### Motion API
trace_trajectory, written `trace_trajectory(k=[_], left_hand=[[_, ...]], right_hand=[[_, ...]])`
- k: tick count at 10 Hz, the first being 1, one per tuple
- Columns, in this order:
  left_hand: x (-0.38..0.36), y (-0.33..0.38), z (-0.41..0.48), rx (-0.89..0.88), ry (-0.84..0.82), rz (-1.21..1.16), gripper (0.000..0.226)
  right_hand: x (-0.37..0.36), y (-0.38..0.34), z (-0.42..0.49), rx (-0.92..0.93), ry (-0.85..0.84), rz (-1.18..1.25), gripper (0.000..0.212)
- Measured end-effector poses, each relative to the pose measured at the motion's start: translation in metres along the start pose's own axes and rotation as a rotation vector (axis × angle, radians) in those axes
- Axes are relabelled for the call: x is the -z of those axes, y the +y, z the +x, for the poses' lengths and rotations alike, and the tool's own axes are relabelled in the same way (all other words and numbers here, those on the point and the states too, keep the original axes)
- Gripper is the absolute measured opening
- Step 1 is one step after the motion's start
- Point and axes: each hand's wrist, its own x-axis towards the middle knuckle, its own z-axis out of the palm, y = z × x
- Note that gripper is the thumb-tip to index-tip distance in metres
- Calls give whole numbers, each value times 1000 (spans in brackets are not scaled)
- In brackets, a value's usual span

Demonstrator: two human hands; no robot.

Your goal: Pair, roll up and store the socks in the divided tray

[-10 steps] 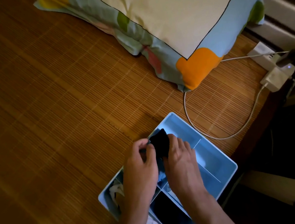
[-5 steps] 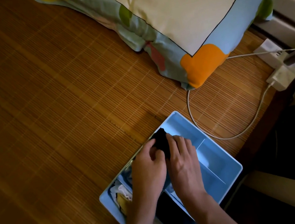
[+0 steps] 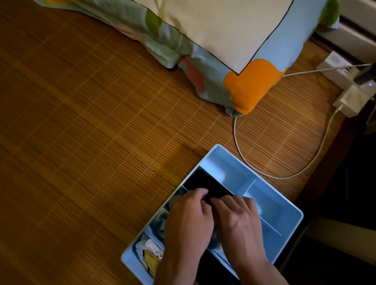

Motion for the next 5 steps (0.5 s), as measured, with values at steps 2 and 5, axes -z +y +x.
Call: trace_trajectory(k=[2,5], left_hand=[[0,-4,-1,-110,-18,82,40],[24,-12,-19,-73,-149,-169,43]], right_hand=[[8,-6,2,15,-24,35,34],[36,3,6,-54,-79,358,26]])
